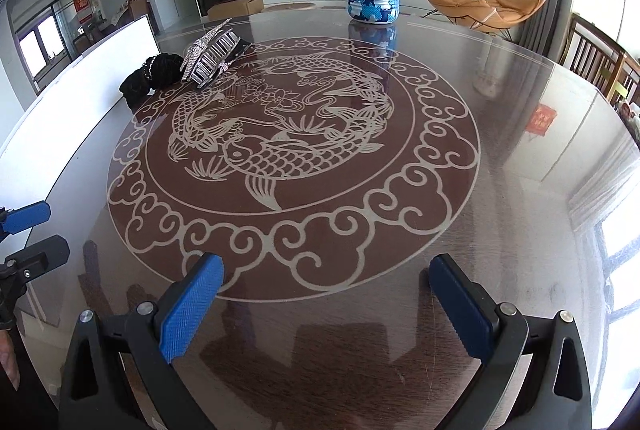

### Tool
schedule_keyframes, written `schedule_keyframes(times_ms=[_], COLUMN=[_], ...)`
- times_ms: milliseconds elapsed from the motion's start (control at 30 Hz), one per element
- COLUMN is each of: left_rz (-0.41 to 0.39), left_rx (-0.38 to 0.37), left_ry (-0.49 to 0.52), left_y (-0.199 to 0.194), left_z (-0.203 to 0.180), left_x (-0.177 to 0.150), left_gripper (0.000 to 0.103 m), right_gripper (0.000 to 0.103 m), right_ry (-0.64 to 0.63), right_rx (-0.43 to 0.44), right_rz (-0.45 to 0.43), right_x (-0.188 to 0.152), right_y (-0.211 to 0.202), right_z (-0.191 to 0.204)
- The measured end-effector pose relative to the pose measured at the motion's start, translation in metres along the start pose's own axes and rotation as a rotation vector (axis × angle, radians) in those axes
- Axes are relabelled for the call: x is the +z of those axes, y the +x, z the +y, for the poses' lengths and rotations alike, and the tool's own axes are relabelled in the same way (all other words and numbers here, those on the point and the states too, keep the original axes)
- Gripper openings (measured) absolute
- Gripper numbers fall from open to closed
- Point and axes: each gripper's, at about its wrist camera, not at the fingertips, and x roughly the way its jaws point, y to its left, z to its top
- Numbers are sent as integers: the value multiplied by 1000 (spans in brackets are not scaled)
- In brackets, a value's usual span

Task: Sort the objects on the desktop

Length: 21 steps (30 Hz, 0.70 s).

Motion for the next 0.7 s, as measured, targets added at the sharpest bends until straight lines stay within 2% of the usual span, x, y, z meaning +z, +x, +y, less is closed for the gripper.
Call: schedule_keyframes(times_ms=[200,533,700], left_rz=[31,13,2], left_rx=[5,58,52], left_ry=[-21,39,48], left_y=[21,28,32], left_z=[5,1,-2], left_x=[-6,-1,-1], left_gripper=[85,86,98], right_gripper=[103,103,103], right_ry=[-31,-32,-32], right_rx=[-42,-42,-42], right_rz=[19,20,20], right_x=[0,0,0], right_y=[3,3,3], right_z=[5,5,5])
